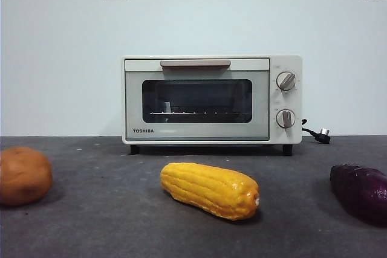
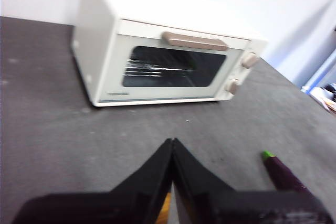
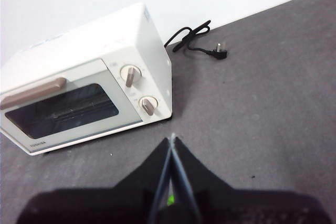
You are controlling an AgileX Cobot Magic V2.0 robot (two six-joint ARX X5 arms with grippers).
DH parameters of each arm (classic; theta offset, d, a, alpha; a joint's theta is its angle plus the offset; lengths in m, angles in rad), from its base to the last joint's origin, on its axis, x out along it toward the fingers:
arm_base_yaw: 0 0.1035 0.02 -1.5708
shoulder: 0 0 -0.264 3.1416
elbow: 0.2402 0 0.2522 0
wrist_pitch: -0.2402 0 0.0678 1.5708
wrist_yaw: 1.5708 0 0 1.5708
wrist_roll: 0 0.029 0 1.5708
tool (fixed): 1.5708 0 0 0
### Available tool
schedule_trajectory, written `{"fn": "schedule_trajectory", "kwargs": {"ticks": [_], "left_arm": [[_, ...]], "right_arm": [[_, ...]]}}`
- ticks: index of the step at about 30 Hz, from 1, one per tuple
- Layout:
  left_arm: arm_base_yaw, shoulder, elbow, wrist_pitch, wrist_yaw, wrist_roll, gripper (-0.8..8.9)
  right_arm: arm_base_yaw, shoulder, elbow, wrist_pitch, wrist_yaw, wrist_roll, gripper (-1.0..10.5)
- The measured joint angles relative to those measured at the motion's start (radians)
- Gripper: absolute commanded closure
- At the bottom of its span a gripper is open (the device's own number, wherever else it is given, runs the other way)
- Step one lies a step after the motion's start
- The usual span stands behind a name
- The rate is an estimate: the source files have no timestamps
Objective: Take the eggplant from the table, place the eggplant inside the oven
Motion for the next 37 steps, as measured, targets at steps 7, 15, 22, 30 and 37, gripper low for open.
{"fn": "schedule_trajectory", "kwargs": {"ticks": [7, 15, 22, 30, 37], "left_arm": [[-0.076, 0.127, 0.149, -0.106, 0.007, 0.026, 8.19], [-0.205, 0.246, 0.326, -0.166, 0.006, 0.079, 8.19], [-0.301, 0.32, 0.456, -0.206, -0.019, 0.111, 8.19], [-0.364, 0.366, 0.512, -0.215, -0.025, 0.135, 8.19], [-0.37, 0.376, 0.514, -0.216, -0.027, 0.137, 8.19]], "right_arm": [[0.001, 0.182, 0.219, -0.168, -0.072, -0.074, 9.5], [0.025, 0.324, 0.388, -0.305, -0.192, -0.119, 9.5], [0.118, 0.387, 0.49, -0.398, -0.207, -0.148, 9.5], [0.202, 0.409, 0.589, -0.427, -0.208, -0.156, 9.4], [0.218, 0.416, 0.652, -0.439, -0.208, -0.156, 9.4]]}}
